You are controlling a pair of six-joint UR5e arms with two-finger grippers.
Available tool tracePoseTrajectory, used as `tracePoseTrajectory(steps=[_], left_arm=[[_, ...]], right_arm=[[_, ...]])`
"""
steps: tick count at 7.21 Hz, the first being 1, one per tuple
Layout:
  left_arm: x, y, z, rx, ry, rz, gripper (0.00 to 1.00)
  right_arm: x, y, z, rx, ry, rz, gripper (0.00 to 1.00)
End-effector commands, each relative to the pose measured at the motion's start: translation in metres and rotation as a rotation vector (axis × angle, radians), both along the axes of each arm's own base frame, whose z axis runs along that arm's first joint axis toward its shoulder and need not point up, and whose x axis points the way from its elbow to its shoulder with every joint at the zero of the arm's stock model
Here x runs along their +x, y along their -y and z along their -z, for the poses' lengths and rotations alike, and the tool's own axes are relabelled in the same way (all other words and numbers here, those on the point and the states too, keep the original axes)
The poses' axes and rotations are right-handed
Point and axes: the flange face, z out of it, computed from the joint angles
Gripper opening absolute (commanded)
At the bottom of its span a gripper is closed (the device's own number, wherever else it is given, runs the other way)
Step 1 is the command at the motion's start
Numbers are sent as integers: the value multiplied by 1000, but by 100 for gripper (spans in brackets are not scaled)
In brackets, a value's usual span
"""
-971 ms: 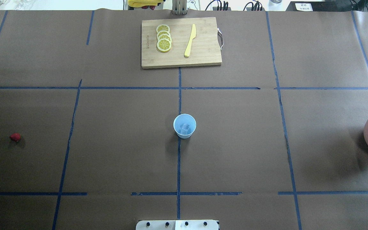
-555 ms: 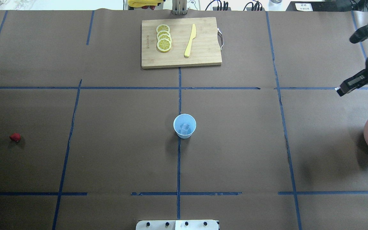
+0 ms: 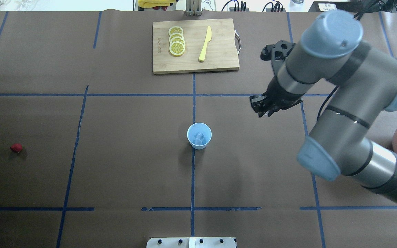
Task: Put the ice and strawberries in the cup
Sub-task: 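Carry the ice cube with the right gripper over the blue cup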
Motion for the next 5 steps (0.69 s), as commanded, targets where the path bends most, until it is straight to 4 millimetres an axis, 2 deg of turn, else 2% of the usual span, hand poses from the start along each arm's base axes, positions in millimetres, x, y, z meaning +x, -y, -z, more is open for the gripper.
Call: tracePoseTrajectory(steps=[1,3,5], left_arm=[[1,0,-1,1,0,-2,100],[1,0,-1,1,0,-2,100],[1,0,-1,1,0,-2,100]], right_arm=[[-90,-20,52,-38,-12,-85,0],[-122,-24,66,-62,-6,-84,0],[-144,-26,63,-46,-26,-86,0]])
